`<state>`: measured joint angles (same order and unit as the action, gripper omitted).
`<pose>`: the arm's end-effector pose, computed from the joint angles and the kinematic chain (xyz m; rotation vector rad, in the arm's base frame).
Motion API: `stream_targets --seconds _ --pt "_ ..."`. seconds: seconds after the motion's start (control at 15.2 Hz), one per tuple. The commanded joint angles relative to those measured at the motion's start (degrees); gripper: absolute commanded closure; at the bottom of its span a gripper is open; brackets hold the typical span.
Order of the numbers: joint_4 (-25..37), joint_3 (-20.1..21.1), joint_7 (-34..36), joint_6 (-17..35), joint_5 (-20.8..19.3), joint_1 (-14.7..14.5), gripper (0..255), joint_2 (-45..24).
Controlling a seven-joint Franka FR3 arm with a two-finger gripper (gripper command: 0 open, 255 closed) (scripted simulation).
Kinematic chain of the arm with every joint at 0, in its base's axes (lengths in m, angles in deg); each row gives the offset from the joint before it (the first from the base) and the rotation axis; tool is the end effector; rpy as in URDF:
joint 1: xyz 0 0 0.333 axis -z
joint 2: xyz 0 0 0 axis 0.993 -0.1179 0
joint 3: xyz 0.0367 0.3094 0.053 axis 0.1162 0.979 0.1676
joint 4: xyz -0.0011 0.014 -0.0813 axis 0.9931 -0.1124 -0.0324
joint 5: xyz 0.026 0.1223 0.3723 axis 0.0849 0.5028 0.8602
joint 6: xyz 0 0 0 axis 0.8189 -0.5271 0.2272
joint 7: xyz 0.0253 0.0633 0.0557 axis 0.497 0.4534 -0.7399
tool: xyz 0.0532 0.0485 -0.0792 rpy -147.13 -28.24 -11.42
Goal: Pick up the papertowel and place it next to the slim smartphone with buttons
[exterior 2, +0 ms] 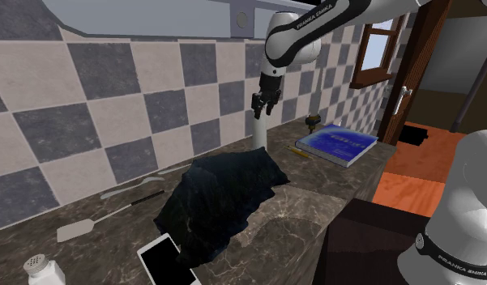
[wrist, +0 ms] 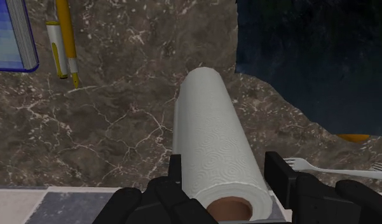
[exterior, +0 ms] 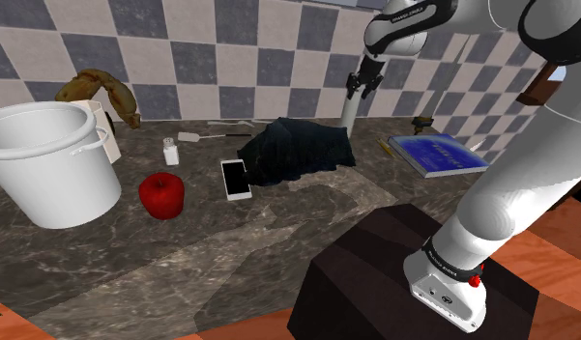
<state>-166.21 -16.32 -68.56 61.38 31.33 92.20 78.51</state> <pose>0.5305 -0.2279 0.4501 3.0390 -0.5501 0.3097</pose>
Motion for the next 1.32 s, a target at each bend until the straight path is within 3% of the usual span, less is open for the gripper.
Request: stream_targets --seconds 0.0,1.25 --pt "0.86 0.08 0.35 -1.47 -0.27 -0.11 255 0.61" --pt "12.85 0.19 0.98 -15.77 -1.09 -0.22 255 3.01"
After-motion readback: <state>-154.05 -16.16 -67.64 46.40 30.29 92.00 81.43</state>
